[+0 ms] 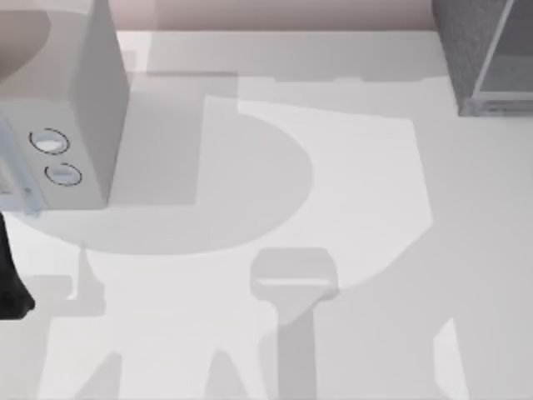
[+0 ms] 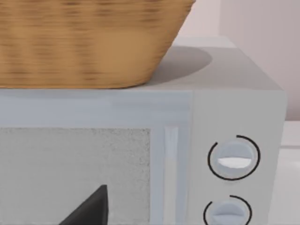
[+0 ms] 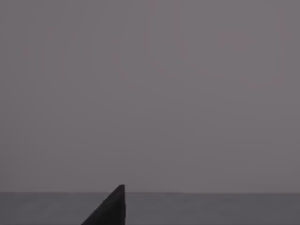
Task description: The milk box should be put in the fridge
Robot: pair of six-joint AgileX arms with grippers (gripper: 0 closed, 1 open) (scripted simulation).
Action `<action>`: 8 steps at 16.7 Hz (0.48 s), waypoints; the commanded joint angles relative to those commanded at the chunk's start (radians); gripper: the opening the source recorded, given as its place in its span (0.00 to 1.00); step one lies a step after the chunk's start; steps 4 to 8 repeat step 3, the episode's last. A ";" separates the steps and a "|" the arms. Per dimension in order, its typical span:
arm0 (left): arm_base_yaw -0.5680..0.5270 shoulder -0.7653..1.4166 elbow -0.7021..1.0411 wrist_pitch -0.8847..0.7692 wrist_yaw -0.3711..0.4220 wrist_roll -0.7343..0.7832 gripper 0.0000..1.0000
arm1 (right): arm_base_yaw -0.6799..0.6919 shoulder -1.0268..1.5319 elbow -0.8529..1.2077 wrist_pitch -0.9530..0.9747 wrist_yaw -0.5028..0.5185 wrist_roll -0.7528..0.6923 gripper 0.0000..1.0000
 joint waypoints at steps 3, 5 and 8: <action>0.000 0.000 0.000 0.000 0.000 0.000 1.00 | 0.000 0.000 0.000 0.000 0.000 0.000 1.00; 0.000 0.000 0.000 0.000 0.000 0.000 1.00 | 0.000 0.000 0.000 0.000 0.000 0.000 1.00; 0.000 0.000 0.000 0.000 0.000 0.000 1.00 | 0.000 0.000 0.000 0.000 0.000 0.000 1.00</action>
